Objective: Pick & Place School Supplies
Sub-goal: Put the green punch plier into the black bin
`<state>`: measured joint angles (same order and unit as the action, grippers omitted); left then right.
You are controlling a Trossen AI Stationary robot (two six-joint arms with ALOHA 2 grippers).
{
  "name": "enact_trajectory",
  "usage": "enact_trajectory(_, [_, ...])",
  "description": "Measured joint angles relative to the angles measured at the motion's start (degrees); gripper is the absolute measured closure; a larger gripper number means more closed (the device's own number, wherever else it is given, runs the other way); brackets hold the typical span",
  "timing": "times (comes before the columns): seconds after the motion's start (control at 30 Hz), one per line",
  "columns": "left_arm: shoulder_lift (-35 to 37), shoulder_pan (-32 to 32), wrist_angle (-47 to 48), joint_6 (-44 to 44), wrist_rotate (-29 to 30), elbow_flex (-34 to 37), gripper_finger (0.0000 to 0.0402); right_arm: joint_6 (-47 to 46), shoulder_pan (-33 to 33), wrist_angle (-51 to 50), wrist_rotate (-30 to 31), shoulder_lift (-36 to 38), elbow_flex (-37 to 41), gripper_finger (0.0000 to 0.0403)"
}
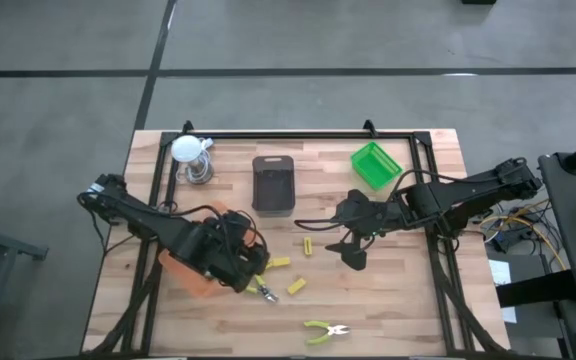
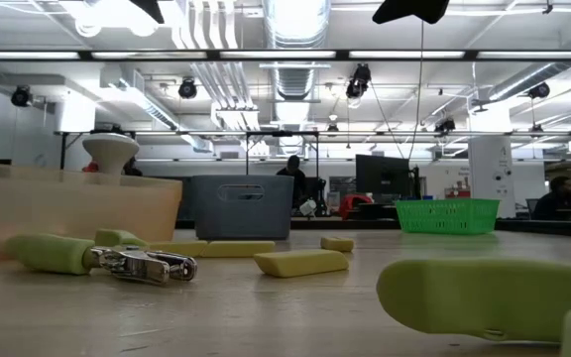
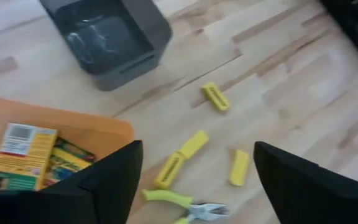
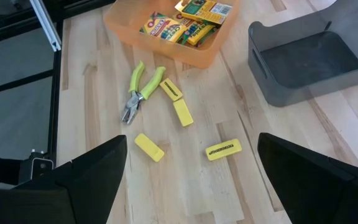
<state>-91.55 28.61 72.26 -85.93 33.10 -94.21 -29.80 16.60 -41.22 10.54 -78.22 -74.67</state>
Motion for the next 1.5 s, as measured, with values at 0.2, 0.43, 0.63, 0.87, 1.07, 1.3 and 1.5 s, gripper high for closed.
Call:
enact_trajectory(0.2, [0.00, 0.01, -8.71, -0.04, -0.66, -0.37, 0.0122, 0.01, -0.01, 0.01, 0.00, 0.00, 0.02, 0.0048])
enact_trajectory(0.43, [0.00, 0.05, -11.12, 7.64, -0.66, -0.35, 0.0124, 0.01, -0.02, 0.00, 0.00, 0.00, 0.01, 0.0048])
enact_trajectory(0.63, [0.04, 0.12, -14.55, 14.22, 7.89, -0.67, 0.0124, 0.02, 0.00, 0.01, 0.01, 0.00, 0.00, 0.0048])
enact_trajectory(0.87, [-0.02, 3.39, -23.76, 37.33, 19.94, 0.07, 0.0124, 0.00, -0.02, -0.01, 0.01, 0.00, 0.00, 0.0048])
enact_trajectory(1.07, [-0.04, 4.20, -21.02, 42.16, 15.01, 0.75, 0.0124, 0.01, -0.02, 0.01, 0.00, 0.00, 0.02, 0.0048])
enact_trajectory(1.3, [-0.64, 4.18, -20.18, 47.34, 8.60, 7.90, 0.0124, 0.00, -0.02, 0.01, -0.01, 0.00, 0.02, 0.0048])
enact_trajectory(1.5, [-0.83, 4.19, -29.03, 36.81, 6.44, 17.64, 0.0124, 0.00, -0.02, -0.01, 0.00, 0.00, 0.00, 0.0048])
